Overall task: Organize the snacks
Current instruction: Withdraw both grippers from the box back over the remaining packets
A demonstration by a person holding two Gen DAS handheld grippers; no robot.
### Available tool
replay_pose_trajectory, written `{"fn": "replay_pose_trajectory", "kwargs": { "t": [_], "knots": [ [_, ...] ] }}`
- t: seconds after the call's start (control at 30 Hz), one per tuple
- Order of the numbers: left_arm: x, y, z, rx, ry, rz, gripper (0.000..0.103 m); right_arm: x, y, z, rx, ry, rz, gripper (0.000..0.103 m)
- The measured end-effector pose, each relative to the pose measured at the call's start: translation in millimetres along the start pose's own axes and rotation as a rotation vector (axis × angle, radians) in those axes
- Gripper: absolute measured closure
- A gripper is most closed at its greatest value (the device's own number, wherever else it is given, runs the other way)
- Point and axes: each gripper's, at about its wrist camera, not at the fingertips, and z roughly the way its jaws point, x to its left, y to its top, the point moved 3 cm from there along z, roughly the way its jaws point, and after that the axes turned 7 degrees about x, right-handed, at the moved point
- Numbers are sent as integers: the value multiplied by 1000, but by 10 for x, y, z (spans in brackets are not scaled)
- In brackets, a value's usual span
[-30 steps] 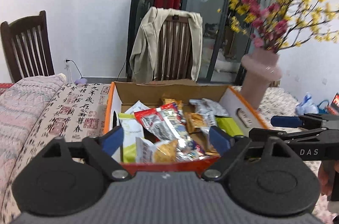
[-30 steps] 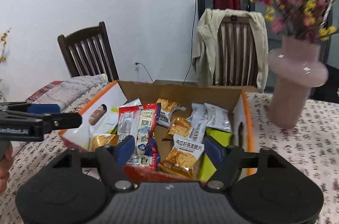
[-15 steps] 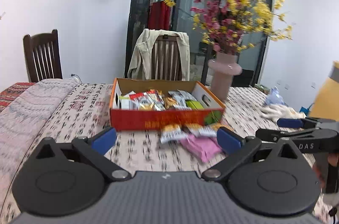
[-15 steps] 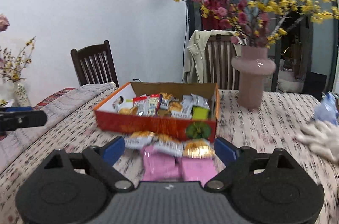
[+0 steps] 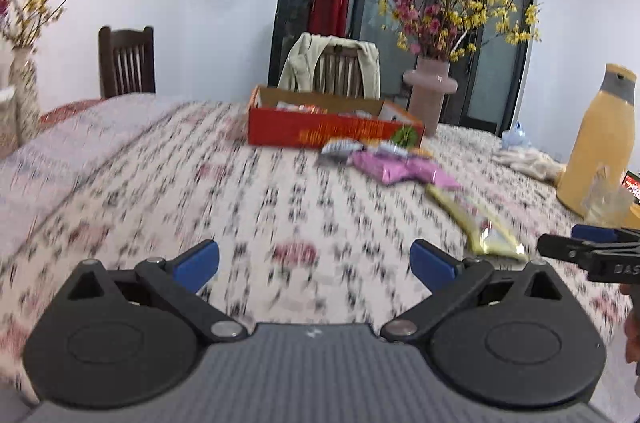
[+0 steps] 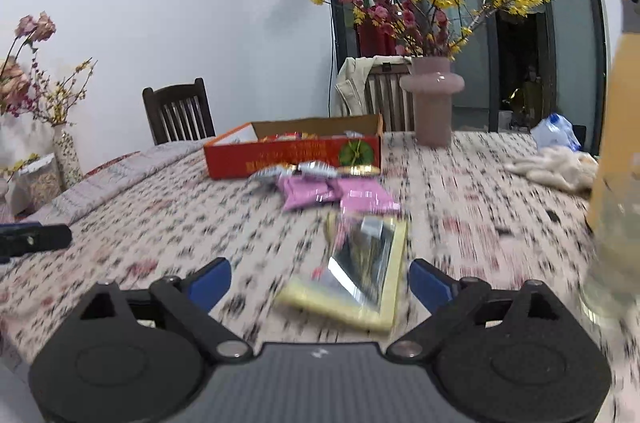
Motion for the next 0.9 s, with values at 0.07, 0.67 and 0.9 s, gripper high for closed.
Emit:
{"fn": "replay_pose_trajectory", "kwargs": {
  "t": [0.07, 0.67, 0.9],
  "knots": [
    [38, -110, -58, 4, 10, -8, 0, 71, -167, -130, -1, -5, -5, 7],
    [136, -245, -140, 14, 17, -11, 0, 546, -394, -316, 3, 28, -109, 6],
    [105, -139, 29, 27, 8, 19, 0, 441, -367, -258, 2, 16, -90, 6]
  ]
}}
